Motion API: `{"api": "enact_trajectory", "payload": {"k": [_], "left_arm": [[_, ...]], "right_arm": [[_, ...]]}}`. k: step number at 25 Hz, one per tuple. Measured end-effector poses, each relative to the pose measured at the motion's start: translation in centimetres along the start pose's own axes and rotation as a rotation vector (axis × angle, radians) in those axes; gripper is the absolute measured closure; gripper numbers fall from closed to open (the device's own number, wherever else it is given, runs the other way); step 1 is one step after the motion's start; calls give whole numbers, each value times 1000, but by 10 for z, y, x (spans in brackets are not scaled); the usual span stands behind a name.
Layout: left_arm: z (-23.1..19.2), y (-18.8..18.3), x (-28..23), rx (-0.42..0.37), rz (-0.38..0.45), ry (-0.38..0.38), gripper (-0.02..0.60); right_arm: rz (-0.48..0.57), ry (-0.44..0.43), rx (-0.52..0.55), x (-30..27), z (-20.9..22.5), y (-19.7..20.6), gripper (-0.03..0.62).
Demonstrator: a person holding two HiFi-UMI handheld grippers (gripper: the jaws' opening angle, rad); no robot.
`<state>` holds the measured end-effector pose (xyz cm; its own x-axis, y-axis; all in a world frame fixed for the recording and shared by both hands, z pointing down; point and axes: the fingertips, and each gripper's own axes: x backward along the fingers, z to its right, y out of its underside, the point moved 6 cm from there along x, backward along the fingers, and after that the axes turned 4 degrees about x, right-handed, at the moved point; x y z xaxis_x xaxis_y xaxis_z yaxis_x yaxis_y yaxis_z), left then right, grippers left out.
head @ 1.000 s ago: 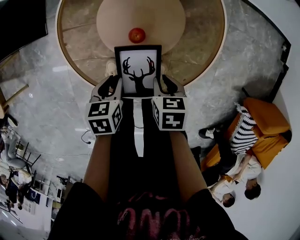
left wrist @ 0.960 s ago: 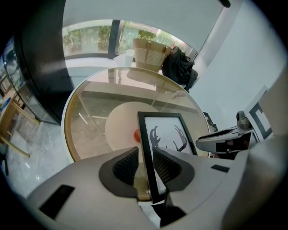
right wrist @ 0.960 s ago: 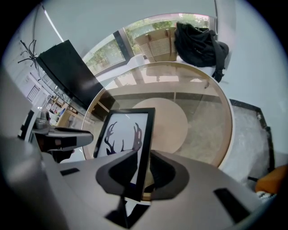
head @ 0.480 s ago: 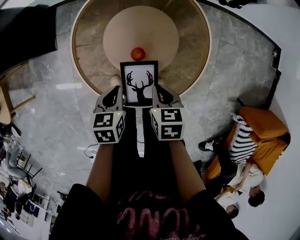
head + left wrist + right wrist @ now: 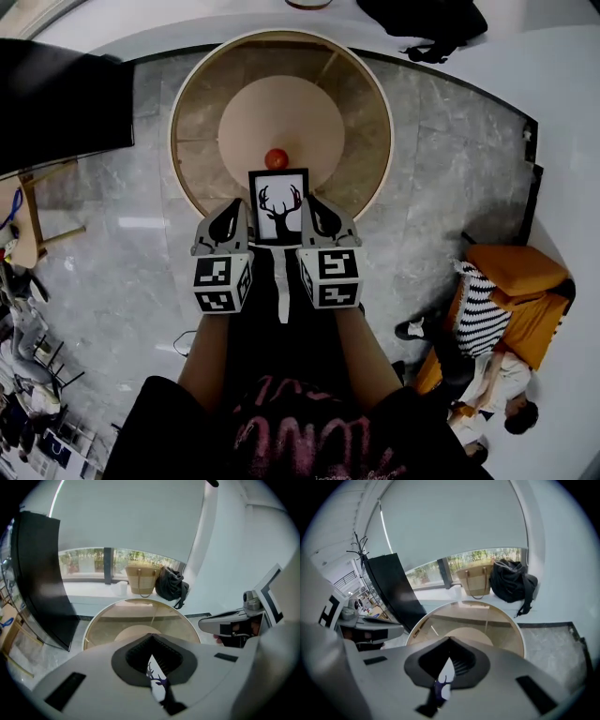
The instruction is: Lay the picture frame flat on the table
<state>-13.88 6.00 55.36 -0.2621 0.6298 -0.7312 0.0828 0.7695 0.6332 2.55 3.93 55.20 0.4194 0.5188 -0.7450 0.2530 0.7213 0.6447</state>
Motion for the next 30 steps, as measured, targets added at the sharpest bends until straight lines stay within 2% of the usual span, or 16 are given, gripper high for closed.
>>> {"api": "enact_trajectory", "payload": {"k": [5, 11, 15, 30], "left_arm": [[14, -36, 20, -45, 41, 35, 571], [15, -75, 55, -50, 119, 8, 572], [13, -106, 74, -68, 205, -15, 571], [39, -177, 153, -124, 387, -26, 571]], "right_arm": [[56, 2, 46, 23, -4, -39, 572], [135, 15, 81, 54, -11, -82, 574], [212, 18, 115, 69, -15, -112, 574], [436, 45, 164, 150, -30, -188, 574]]}}
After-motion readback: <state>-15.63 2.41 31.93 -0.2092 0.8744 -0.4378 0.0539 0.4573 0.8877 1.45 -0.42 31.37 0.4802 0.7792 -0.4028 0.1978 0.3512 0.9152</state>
